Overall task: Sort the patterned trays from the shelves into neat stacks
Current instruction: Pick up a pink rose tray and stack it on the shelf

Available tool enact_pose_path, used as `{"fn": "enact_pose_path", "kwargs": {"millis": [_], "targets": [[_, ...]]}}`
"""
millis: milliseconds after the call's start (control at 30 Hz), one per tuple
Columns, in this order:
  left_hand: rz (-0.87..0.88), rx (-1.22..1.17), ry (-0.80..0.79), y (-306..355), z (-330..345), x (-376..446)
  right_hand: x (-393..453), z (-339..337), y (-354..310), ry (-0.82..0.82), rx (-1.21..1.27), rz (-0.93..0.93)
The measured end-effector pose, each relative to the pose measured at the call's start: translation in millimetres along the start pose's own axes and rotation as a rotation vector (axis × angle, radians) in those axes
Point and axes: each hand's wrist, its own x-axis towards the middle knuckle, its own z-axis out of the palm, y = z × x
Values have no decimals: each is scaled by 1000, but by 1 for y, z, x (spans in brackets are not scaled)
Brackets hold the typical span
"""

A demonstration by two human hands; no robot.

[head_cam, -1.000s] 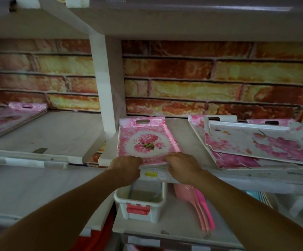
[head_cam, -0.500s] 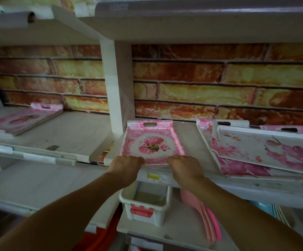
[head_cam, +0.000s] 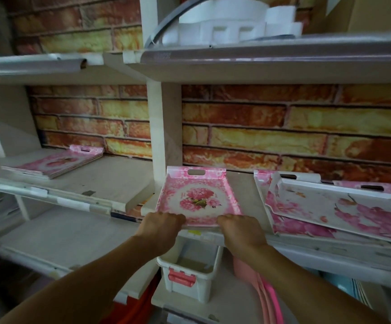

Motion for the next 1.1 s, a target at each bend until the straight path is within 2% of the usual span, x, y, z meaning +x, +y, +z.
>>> {"fn": "enact_pose_path", "kwargs": {"millis": [233, 467, 800, 1100], "targets": [[-78, -5, 38, -8, -11, -46, -15, -11, -26, 64, 27, -99], [-175, 17, 44, -54, -23, -103, -1, -24, -88, 106, 29, -208], [-357, 106, -73, -182, -32, -239, 25, -25, -267, 134, 71, -417], [-494, 104, -97, -276, -35, -360, 34, -29, -420, 160, 121, -532]]}}
